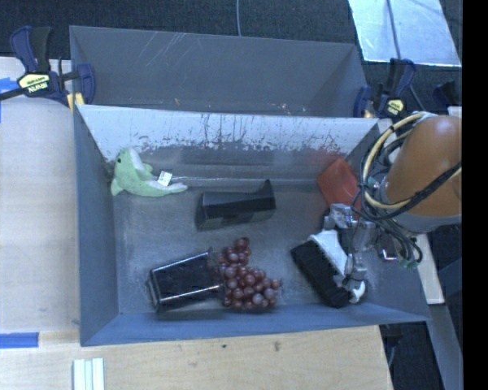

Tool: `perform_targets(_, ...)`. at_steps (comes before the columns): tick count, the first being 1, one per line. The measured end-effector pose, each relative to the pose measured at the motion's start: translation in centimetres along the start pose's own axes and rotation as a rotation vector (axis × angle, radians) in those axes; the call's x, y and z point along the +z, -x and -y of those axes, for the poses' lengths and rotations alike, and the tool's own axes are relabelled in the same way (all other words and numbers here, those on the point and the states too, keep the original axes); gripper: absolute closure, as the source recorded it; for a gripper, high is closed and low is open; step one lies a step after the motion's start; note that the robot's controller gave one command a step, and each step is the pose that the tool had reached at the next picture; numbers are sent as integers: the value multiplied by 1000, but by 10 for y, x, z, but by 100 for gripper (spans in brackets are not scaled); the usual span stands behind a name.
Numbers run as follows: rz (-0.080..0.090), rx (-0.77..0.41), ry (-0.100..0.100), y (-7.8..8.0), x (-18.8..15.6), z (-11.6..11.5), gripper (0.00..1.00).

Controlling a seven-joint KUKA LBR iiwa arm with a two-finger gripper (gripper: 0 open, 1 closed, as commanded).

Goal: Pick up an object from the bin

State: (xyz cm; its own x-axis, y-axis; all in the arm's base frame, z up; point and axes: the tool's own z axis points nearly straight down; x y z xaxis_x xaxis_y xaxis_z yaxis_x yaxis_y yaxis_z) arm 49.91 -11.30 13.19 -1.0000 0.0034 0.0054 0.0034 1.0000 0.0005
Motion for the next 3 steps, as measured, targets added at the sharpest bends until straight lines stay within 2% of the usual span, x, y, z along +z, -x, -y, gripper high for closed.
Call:
perform_targets(1,8,-3,-2,2,-4,0,0)
perform_targets(2,11,96,-2,1,35,-2,0)
perform_targets(3,9,186,-1,-2,35,-6,0)
